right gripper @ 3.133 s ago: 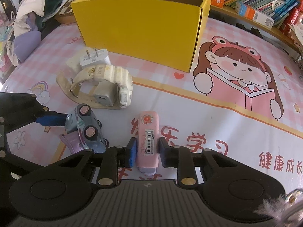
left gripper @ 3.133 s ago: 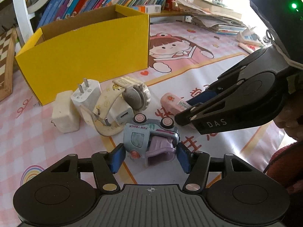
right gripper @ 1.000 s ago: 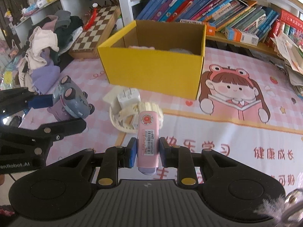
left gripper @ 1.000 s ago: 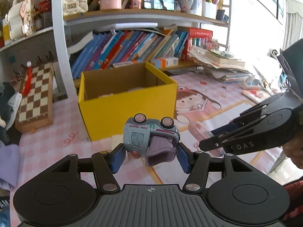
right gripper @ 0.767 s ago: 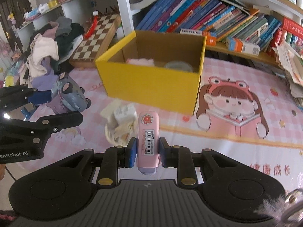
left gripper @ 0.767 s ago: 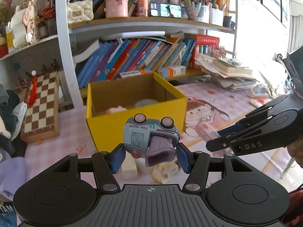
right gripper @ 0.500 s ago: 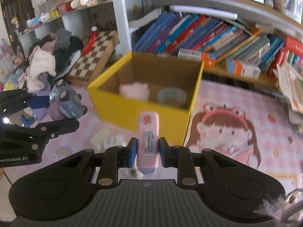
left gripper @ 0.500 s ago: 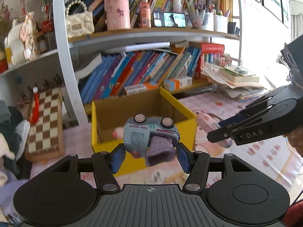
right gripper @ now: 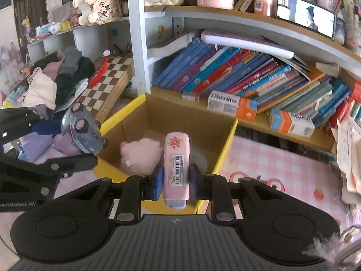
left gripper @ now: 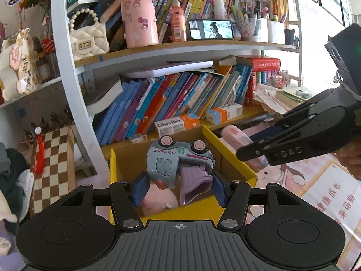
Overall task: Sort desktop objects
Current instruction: 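Carry the truck with the left gripper while the right gripper carries the eraser over the yellow box, then open the right gripper to drop the eraser into the box while the left gripper releases the truck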
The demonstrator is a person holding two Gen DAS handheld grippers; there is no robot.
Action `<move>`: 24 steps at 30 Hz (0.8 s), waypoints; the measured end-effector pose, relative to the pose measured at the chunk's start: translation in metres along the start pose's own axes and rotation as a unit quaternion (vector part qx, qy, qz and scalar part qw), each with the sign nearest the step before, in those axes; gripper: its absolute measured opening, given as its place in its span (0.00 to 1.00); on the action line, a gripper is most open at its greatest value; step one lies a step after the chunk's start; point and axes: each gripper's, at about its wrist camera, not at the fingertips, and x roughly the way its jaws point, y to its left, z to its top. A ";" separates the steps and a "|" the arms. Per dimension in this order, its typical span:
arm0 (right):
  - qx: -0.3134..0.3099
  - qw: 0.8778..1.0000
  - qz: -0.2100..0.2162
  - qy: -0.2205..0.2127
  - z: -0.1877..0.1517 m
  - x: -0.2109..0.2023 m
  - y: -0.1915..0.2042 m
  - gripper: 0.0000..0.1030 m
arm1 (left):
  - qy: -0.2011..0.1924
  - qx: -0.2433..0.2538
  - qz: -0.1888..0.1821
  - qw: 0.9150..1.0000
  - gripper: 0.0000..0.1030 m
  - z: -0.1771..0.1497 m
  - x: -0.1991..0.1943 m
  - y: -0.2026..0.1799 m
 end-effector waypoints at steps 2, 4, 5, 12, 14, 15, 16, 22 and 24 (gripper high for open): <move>-0.003 1.000 0.002 -0.003 0.007 0.006 -0.004 0.23 | 0.001 0.000 0.002 1.000 0.56 0.005 0.008 -0.001; -0.006 1.000 0.005 -0.006 0.013 0.012 -0.007 0.23 | 0.002 0.001 0.003 1.000 0.56 0.009 0.014 -0.001; -0.008 1.000 0.007 -0.007 0.015 0.015 -0.008 0.23 | 0.002 0.002 0.004 1.000 0.56 0.010 0.017 -0.001; -0.031 0.999 0.007 0.000 0.031 0.049 -0.015 0.23 | 0.024 0.001 0.005 1.000 0.56 0.015 0.048 0.001; -0.037 0.999 0.007 0.005 0.035 0.061 -0.016 0.23 | 0.035 0.002 0.003 0.999 0.56 0.014 0.058 0.001; -0.042 0.999 0.007 0.007 0.037 0.067 -0.017 0.23 | 0.041 0.003 0.002 0.999 0.56 0.013 0.063 0.001; -0.045 0.999 0.008 0.009 0.039 0.072 -0.018 0.23 | 0.045 0.004 0.002 0.999 0.56 0.012 0.067 0.002; -0.061 0.998 0.016 0.021 0.053 0.104 -0.020 0.23 | 0.071 0.002 0.005 0.997 0.56 0.009 0.089 0.007; -0.062 0.997 0.021 0.030 0.059 0.117 -0.021 0.23 | 0.081 0.000 0.006 0.997 0.56 0.007 0.097 0.009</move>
